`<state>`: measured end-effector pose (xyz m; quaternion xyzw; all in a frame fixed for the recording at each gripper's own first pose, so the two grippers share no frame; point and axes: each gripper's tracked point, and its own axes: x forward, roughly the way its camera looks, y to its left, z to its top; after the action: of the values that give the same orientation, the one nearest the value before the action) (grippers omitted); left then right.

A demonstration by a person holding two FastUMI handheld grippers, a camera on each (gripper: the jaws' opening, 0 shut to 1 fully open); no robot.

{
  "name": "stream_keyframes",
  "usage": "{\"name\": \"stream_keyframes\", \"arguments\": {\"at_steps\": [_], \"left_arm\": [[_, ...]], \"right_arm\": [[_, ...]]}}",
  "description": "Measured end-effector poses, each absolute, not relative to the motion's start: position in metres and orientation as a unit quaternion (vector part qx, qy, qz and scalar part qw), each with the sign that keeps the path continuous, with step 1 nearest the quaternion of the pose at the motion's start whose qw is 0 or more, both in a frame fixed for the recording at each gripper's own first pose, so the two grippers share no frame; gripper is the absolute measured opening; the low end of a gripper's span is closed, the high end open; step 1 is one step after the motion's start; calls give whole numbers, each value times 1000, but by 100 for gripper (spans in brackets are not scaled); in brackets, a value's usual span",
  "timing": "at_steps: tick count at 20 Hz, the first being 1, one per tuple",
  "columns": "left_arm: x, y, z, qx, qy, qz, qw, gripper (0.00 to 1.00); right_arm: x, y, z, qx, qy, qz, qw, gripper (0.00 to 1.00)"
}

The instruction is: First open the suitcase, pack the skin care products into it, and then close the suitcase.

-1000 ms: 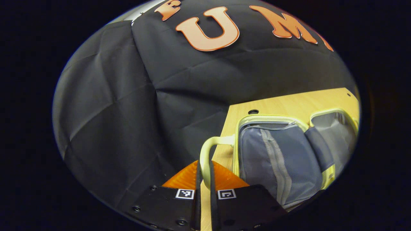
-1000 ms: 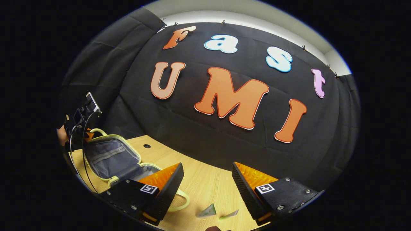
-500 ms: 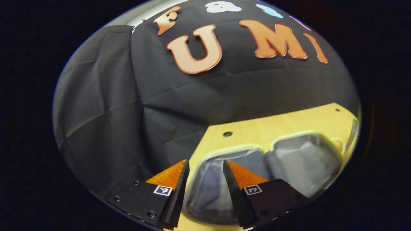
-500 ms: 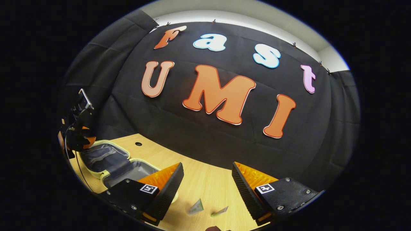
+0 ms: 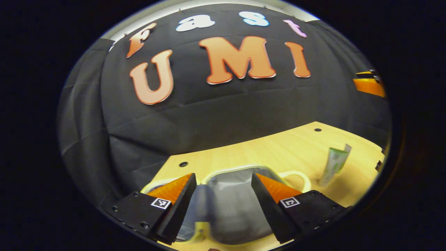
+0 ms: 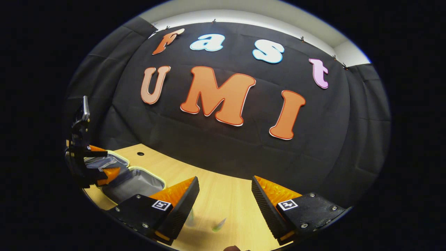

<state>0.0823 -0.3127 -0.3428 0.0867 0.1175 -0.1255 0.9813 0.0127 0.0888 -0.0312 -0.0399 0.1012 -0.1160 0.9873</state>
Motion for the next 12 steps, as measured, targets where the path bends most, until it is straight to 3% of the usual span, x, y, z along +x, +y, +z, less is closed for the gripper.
{"name": "stream_keyframes", "arguments": {"at_steps": [8, 12], "left_arm": [[48, -473, -363, 107, 128, -256, 952, 98], [40, -526, -383, 121, 137, -292, 939, 98]], "right_arm": [[-13, 33, -39, -38, 110, -135, 984, 96], [-26, 14, -41, -35, 114, -150, 982, 96]]}}
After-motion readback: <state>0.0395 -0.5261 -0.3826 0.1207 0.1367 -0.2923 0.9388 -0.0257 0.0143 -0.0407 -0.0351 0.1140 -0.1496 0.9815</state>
